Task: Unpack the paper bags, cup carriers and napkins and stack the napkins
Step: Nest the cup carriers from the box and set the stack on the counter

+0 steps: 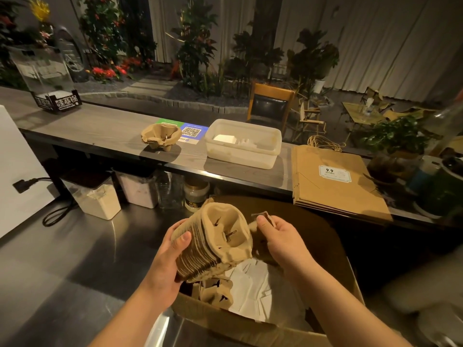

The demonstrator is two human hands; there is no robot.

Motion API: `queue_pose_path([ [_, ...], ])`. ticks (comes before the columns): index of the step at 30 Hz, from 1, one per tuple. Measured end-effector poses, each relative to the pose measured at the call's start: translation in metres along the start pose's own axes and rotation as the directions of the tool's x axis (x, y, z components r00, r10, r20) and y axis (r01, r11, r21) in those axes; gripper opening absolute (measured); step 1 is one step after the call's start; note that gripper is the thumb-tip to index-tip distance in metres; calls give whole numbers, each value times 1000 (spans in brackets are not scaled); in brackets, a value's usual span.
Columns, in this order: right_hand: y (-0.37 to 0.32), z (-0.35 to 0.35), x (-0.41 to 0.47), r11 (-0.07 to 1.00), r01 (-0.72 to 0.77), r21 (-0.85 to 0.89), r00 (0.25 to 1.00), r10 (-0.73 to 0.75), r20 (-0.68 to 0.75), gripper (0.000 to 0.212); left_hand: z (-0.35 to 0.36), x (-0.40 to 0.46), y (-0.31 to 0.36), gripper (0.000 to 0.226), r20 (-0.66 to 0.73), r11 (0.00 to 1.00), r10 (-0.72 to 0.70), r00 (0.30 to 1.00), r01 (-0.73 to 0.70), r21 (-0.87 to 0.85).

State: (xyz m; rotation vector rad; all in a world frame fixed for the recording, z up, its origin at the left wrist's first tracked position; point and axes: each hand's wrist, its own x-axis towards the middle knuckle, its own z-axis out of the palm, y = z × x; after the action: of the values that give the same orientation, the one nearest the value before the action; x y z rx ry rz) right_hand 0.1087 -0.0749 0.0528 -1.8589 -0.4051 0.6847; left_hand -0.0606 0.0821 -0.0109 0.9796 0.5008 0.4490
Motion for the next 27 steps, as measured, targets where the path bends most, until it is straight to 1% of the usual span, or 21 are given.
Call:
queue_pose_path([
  [1, 0, 0, 0, 998, 66, 9, 996, -66, -52, 26, -1, 0, 1, 108, 3, 1000, -6, 1000, 6, 3],
  [3, 1, -1, 0, 976, 214, -29, 968, -216, -126, 22, -3, -1, 3, 103, 18, 1000, -26, 1000, 26, 0],
  [5, 2, -3, 0, 939, 320, -122, 929, -337, -156, 20, -4, -2, 5, 94, 30, 999, -51, 998, 51, -19],
  [6, 2, -4, -1, 916, 375, -142, 907, -394, -149, 18, -3, -2, 6, 87, 24, 997, -67, 997, 68, -34],
  [8, 3, -6, -6, 852, 501, -153, 849, -518, -101, 13, -1, -4, 8, 67, 6, 991, -121, 993, 121, -64],
  [9, 4, -7, -8, 813, 561, -153, 814, -576, -75, 11, 1, -4, 10, 62, -6, 985, -153, 988, 152, -80],
  [12, 12, -8, -9, 718, 676, -168, 727, -687, -7, 10, 5, -4, 14, 58, -57, 966, -239, 969, 231, -117],
  [14, 16, -8, -6, 641, 728, -245, 668, -743, 41, 17, 8, -3, 17, 55, -101, 961, -261, 960, 249, -119],
  [17, 13, -10, -4, 443, 809, -387, 529, -835, 152, 18, 12, -4, 21, 56, -118, 959, -275, 954, 264, -103],
  [18, 11, -10, -3, 387, 826, -409, 493, -848, 193, 20, 13, -4, 22, 56, -117, 959, -275, 954, 265, -95],
  [19, 9, -11, -3, 350, 835, -424, 474, -849, 232, 21, 15, -5, 24, 57, -117, 960, -275, 954, 266, -86],
  [21, 6, -13, 0, 302, 840, -451, 463, -831, 306, 24, 16, -5, 26, 57, -113, 961, -274, 955, 267, -73],
  [23, 2, -16, 1, 279, 836, -472, 479, -792, 379, 30, 16, -5, 27, 60, -100, 960, -277, 956, 270, -74],
  [25, -3, -18, 0, 300, 834, -464, 512, -734, 446, 29, 15, -5, 28, 61, -98, 960, -277, 956, 270, -80],
  [27, -8, -19, -3, 362, 821, -441, 559, -663, 498, 23, 13, -5, 29, 61, -100, 959, -278, 955, 271, -78],
])
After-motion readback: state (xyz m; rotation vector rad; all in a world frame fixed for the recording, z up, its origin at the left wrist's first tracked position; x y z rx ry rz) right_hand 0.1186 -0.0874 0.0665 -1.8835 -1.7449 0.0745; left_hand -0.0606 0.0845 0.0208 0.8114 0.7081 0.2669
